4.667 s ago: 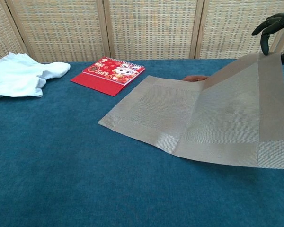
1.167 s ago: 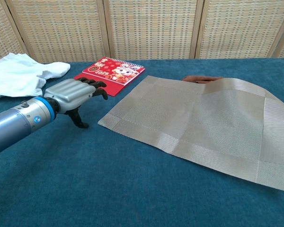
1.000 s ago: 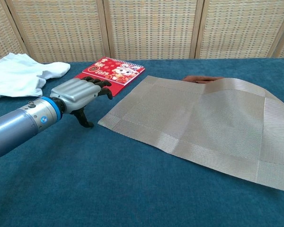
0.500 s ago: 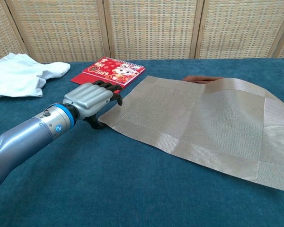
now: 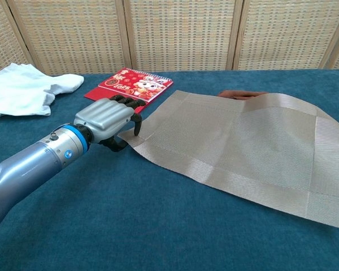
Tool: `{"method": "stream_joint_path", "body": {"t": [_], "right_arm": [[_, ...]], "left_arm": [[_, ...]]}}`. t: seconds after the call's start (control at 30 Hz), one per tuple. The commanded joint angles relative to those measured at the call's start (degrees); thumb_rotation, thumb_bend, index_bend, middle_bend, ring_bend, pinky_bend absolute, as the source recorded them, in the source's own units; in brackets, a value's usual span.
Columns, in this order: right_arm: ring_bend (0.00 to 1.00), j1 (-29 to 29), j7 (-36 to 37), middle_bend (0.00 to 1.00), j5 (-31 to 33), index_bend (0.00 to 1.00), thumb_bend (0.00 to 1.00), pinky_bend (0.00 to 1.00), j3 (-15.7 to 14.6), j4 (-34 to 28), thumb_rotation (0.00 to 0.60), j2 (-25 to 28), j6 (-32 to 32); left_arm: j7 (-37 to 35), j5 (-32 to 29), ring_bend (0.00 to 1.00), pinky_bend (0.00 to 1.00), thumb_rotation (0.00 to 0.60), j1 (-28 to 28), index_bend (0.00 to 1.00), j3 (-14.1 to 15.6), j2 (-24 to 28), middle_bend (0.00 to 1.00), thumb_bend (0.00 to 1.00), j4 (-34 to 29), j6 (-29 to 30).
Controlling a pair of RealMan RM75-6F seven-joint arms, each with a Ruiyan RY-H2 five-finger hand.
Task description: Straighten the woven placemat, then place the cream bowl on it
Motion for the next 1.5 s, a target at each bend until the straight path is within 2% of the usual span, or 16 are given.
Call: {"method": "stream_joint_path", "body": {"t": [0.03, 0.3, 0.6, 0.77, 1.03, 1.5], "right_arm": [[0.00, 0.02, -0.06, 0.00, 0.00, 0.08, 0.27, 0.00, -0.03, 0.03, 0.600, -0.03, -0.12], [0.00, 0.04, 0.20, 0.00, 0.08, 0.08, 0.28, 0.00, 0.09, 0.08, 0.600, -0.02, -0.28], [0.00, -0.08, 0.14, 0.00, -0.58, 0.08, 0.28, 0.00, -0.08, -0.51, 0.600, 0.23, 0.20], [0.00, -0.15, 0.04, 0.00, -0.97, 0.08, 0.28, 0.00, -0.21, -1.05, 0.600, 0.38, 0.46], [0.00, -0.36, -0.60, 0.00, -2.66, 0.08, 0.27, 0.00, -0.86, -2.41, 0.600, 0.64, 1.68], [0.00, -0.75, -1.15, 0.00, -4.49, 0.09, 0.27, 0.00, -1.60, -3.91, 0.600, 0.99, 3.18]], "left_arm": [[-0.19, 0.11, 0.00, 0.00, 0.600, 0.16, 0.50, 0.14, -0.34, 0.00, 0.48, 0.36, 0.23], [-0.72, 0.72, 0.00, 0.00, 0.600, 0.45, 0.61, 0.39, -0.43, 0.00, 0.48, 0.82, 1.14], [1.41, 0.57, 0.00, 0.00, 0.600, 2.45, 0.62, 1.26, 2.36, 0.00, 0.48, -3.05, 2.31], [4.58, -1.78, 0.00, 0.00, 0.600, 4.64, 0.62, 1.27, 5.60, 0.00, 0.48, -8.87, 2.14], [12.39, -4.15, 0.00, 0.00, 0.600, 9.23, 0.62, 3.62, 12.16, 0.00, 0.48, -21.66, 4.96], [20.26, -8.06, 0.00, 0.00, 0.600, 14.37, 0.65, 6.16, 18.12, 0.00, 0.49, -35.77, 9.52]]}}
